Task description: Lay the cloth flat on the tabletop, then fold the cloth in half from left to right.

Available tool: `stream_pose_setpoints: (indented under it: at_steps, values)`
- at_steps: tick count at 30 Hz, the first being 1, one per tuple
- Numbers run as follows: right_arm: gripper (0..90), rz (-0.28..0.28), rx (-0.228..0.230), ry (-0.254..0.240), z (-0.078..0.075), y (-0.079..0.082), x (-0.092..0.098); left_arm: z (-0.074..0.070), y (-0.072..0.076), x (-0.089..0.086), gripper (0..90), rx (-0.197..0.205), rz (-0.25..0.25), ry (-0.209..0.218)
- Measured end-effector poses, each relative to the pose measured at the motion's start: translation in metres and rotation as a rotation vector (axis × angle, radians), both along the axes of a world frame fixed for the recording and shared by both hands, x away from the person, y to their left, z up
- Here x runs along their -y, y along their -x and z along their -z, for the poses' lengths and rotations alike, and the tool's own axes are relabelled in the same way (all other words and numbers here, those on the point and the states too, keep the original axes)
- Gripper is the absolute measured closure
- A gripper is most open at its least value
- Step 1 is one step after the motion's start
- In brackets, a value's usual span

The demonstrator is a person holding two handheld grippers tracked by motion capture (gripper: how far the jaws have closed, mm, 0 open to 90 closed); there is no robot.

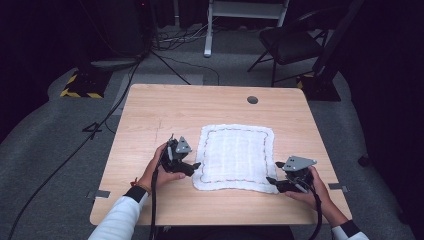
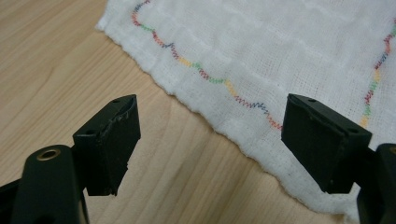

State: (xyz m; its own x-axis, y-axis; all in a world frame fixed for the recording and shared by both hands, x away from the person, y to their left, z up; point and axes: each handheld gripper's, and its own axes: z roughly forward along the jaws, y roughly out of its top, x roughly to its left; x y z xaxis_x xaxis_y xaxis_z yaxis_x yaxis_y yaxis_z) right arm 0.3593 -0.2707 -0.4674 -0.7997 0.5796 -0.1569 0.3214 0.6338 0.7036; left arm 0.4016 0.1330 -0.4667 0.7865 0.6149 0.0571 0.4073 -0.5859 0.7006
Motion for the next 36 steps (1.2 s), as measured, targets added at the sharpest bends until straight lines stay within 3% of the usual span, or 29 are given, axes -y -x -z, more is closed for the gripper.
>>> stream_pose_setpoints:
  at_steps: [2,3,8,10,13,14,17,19,23,24,25,30,36]
  values:
    - [34.5,-0.012,0.006,-0.006,-0.003,-0.001,-0.007,-0.005,-0.003,-0.002,19.6,0.017,-0.004,0.016]
    - [34.8,-0.021,0.006,-0.018,-0.004,-0.002,-0.011,-0.009,-0.009,-0.004,19.6,0.046,-0.028,0.032]
    - [36.4,-0.073,0.023,-0.040,-0.009,-0.006,-0.038,-0.011,-0.029,-0.007,19.7,0.040,-0.060,0.059]
    - [37.0,-0.099,0.022,-0.051,-0.010,-0.008,-0.053,-0.011,-0.046,-0.006,19.7,0.034,-0.085,0.078]
    - [38.8,-0.155,0.022,-0.062,-0.012,-0.009,-0.078,-0.010,-0.057,-0.003,19.8,0.045,-0.096,0.070]
    - [39.3,-0.175,0.017,-0.068,-0.012,-0.010,-0.087,-0.007,-0.070,0.000,19.8,0.031,-0.113,0.061]
    - [42.1,-0.216,0.017,-0.076,-0.013,-0.010,-0.104,-0.004,-0.079,0.003,20.6,0.024,-0.129,0.070]
    - [46.3,-0.289,0.009,-0.072,-0.011,-0.011,-0.128,-0.001,-0.095,0.006,20.6,0.013,-0.145,0.085]
    - [46.4,-0.333,0.000,-0.063,-0.006,-0.010,-0.150,0.005,-0.108,0.015,20.5,0.010,-0.152,0.078]
    - [46.5,-0.342,-0.004,-0.061,-0.004,-0.009,-0.156,0.007,-0.111,0.018,20.6,0.002,-0.160,0.074]
    - [46.8,-0.363,-0.008,-0.051,0.000,-0.007,-0.169,0.014,-0.117,0.025,20.6,-0.032,-0.179,0.077]
    - [45.5,-0.411,-0.013,-0.035,0.006,0.004,-0.190,0.023,-0.123,0.034,19.6,-0.046,-0.184,0.066]
    - [44.2,-0.415,-0.038,-0.036,0.013,0.002,-0.201,0.034,-0.126,0.041,17.7,-0.068,-0.160,0.043]
